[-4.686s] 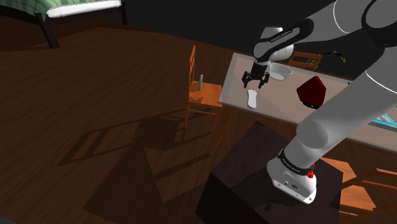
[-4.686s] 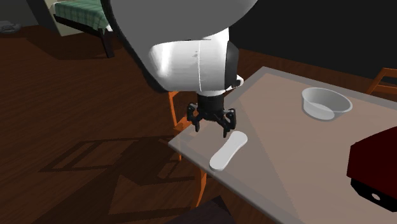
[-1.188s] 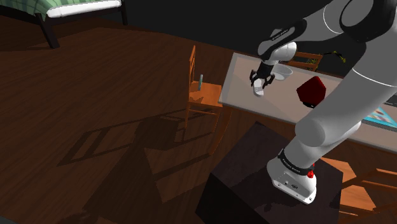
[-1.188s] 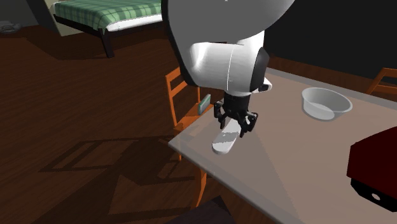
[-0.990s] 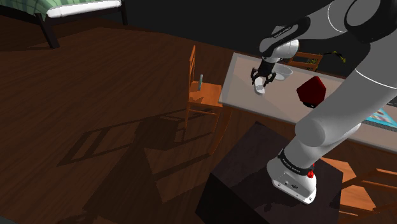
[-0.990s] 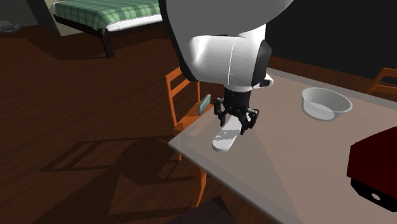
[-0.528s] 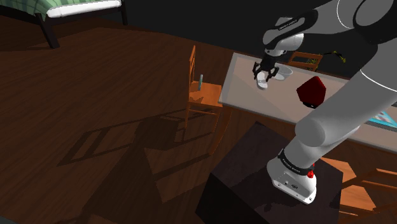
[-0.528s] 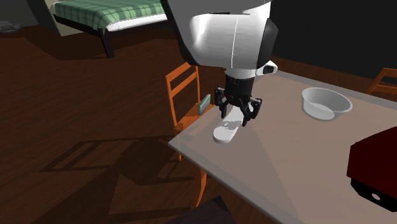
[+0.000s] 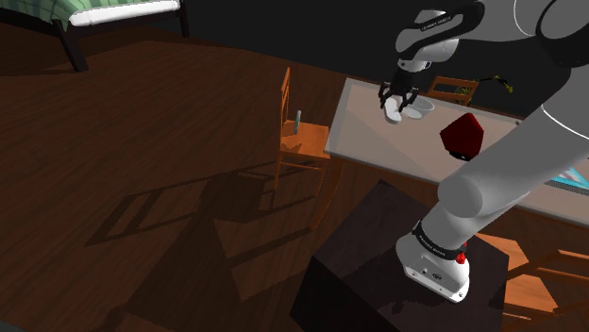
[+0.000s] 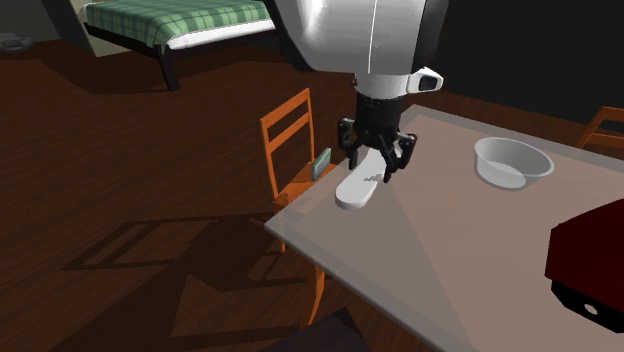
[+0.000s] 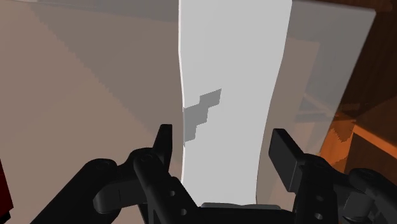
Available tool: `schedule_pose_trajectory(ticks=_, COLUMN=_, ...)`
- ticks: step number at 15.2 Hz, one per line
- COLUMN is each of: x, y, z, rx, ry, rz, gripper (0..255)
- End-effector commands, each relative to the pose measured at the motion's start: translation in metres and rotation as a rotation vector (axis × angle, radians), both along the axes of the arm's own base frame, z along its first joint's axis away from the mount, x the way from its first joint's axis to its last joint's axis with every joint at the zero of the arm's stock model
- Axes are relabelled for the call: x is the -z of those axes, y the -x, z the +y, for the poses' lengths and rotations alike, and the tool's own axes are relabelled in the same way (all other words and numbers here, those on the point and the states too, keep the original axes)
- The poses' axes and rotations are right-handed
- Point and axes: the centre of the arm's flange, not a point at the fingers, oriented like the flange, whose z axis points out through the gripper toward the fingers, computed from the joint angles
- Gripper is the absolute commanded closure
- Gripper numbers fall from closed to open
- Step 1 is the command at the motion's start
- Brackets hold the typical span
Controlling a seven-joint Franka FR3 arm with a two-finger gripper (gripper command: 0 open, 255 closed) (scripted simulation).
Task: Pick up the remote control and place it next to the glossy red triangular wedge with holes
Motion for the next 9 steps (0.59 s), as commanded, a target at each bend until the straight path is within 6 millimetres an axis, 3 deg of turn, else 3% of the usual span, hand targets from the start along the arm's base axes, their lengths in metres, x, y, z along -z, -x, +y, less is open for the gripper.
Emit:
schedule_pose_trajectory(ticks=1, x=-0.010, y=0.000, z=-0.002, rx=0.000, ry=0.000, rz=0.000, gripper=255)
schedule_pose_trajectory(ticks=4, x=-0.024, y=0.000, z=-0.002, rx=0.000, ry=0.000, rz=0.000, gripper=255)
schedule_pose_trajectory(ticks=9, x=-0.025, y=0.034, z=-0.058, rx=0.000, ry=0.000, rz=0.000, gripper=255)
